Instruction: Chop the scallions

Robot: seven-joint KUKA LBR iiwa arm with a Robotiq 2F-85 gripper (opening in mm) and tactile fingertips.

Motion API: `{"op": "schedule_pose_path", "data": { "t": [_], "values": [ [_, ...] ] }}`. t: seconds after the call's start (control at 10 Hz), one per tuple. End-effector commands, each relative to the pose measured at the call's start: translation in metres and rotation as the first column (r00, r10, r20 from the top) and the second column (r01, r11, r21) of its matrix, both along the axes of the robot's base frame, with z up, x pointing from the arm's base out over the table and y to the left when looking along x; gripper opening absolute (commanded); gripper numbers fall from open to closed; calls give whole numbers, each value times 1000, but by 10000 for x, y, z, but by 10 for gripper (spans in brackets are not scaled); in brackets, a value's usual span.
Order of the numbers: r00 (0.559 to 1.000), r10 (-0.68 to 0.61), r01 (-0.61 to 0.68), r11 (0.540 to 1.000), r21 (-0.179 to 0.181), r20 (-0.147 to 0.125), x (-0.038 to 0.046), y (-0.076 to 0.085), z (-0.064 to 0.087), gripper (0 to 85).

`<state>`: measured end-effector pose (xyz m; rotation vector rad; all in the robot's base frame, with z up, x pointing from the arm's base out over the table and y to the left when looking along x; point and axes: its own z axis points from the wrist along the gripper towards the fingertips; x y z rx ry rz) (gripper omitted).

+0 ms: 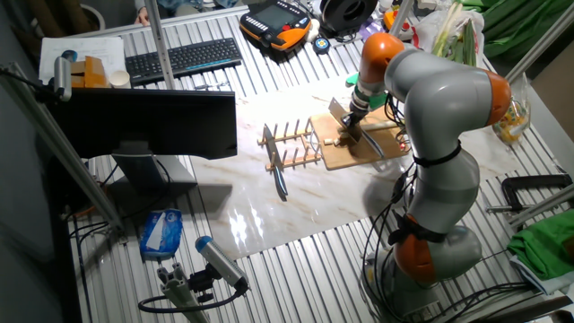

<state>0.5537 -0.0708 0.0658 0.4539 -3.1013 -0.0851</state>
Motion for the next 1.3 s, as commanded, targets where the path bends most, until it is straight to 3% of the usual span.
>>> {"op": "schedule_pose_path", "data": {
  "t": [0.0, 0.4, 1.2],
  "values": [
    [1000, 3, -3, 1000, -2, 5, 4, 2, 1, 7],
    [1000, 6, -6, 1000, 1, 16, 14, 5, -10, 20],
    [999, -3, 3, 1000, 1, 42, 30, 8, -31, 140]
  ]
}}
